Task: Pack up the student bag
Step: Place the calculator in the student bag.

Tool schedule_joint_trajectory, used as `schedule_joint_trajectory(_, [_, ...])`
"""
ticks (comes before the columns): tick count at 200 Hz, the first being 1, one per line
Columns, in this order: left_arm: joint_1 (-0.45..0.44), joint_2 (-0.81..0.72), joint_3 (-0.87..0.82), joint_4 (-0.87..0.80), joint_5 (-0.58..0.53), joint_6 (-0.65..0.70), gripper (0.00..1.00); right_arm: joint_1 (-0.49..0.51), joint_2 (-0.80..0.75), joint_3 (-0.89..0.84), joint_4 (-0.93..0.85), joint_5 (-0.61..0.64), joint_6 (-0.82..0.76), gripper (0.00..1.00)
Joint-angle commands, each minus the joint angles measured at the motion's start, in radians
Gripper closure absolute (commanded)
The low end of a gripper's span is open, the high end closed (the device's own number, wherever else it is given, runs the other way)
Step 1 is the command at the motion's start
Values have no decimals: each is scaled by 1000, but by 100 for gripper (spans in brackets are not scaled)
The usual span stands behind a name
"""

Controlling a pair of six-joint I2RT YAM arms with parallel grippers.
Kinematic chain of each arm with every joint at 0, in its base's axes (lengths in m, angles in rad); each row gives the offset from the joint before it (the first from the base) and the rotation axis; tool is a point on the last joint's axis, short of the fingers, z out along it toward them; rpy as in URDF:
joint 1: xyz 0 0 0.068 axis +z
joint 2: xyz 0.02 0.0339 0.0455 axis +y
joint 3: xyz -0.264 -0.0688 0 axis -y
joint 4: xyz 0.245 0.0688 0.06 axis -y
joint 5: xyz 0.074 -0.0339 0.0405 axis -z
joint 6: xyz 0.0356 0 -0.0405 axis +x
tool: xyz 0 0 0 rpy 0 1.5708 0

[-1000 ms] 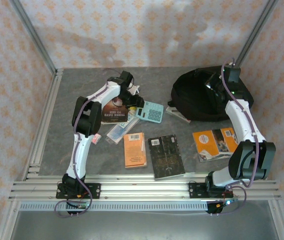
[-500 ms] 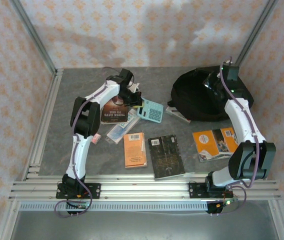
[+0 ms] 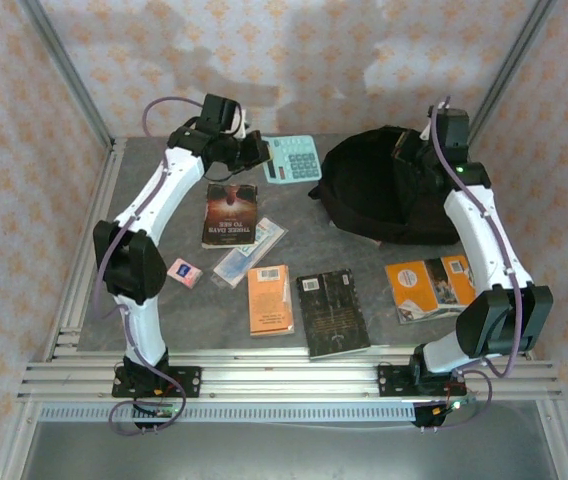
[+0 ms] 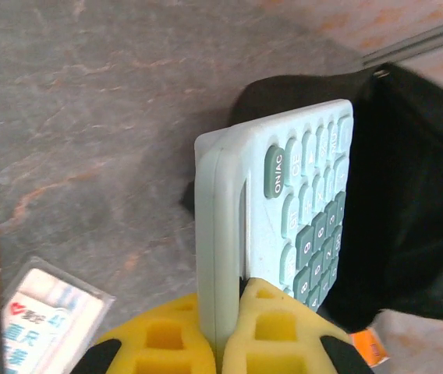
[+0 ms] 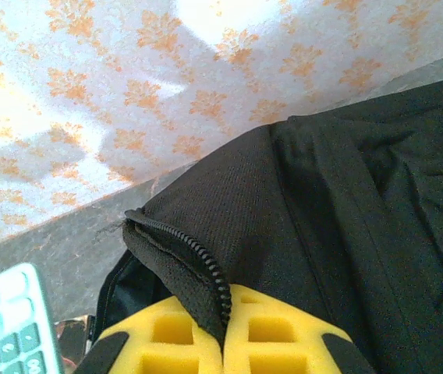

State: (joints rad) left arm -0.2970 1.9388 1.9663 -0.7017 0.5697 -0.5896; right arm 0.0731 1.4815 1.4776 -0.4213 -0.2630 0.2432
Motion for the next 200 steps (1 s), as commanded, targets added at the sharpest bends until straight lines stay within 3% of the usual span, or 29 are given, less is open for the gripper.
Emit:
schedule_joint_trajectory(1, [-87, 9, 104, 1, -68, -93, 100, 16, 2, 46, 53, -10, 18, 100])
schedule_joint_trajectory(76, [-257, 274, 417, -177, -163, -219, 100, 36, 4, 39, 66, -4, 97, 100])
schedule_joint_trajectory(109, [-282, 301, 392, -121, -173, -303, 100, 46, -5, 21, 93, -4, 132, 100])
schedule_joint_trajectory(151, [-312, 429, 491, -107, -164, -358, 100, 51, -5, -6, 150, -41, 198, 100])
schedule_joint_trajectory(200, [-330, 624, 584, 74, -37, -434, 100, 103, 17, -8, 192, -77, 225, 100])
